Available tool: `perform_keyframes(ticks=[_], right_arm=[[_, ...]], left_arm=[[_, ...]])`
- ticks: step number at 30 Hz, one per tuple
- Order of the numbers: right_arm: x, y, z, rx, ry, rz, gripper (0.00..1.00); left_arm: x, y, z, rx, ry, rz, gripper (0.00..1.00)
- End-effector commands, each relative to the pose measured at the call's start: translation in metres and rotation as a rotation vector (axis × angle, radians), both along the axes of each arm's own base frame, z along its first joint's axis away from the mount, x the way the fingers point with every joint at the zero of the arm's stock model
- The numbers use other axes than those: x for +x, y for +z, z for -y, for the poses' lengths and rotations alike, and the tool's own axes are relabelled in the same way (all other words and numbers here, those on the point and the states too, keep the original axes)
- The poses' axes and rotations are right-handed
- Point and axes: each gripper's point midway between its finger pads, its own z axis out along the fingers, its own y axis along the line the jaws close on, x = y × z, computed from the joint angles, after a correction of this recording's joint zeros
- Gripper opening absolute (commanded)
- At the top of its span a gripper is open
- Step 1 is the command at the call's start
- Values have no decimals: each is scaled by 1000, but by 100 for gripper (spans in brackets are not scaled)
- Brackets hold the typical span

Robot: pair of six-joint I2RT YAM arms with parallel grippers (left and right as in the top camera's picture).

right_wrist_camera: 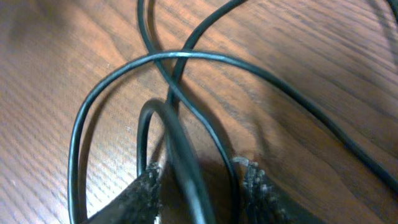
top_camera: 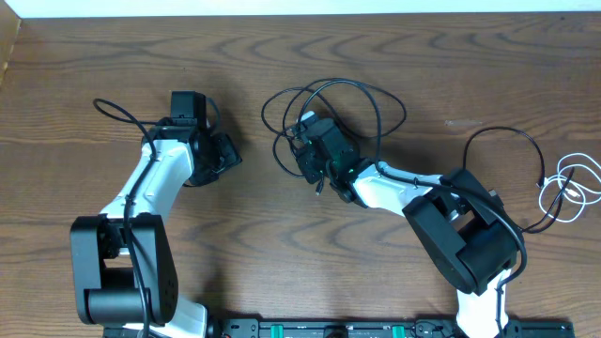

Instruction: Untangle cables

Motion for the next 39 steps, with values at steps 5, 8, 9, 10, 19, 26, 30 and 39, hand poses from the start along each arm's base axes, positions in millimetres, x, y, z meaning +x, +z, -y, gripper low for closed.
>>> perform_keyframes(ticks=[5,8,9,10,19,26,30,39], right_arm=[[-1,-8,1,-55,74,22,50],[1,-7,2,-49,71,26,50],[1,-7,2,-49,71,26,48],[0,-8,3,-52,71,22,47],[-8,-41,14,-106,65,-47,23],[-12,-39,8,-92,78,-55,1],[-29,8,-17,22,182,-58,1],[-64,158,-27,159,299,116,1]], left_arm=[[-2,-4,-1,12,-6,-7,62],[-2,-4,-1,12,-6,-7,62],[-2,-4,-1,12,-6,-7,62],[-2,-4,-1,12,-6,-7,62],[-2,-4,-1,12,-6,-7,62],[-2,-3,-1,12,-6,-6,62],[-2,-3,-1,12,-6,-6,62],[-1,-3,-2,12,-5,-2,62]])
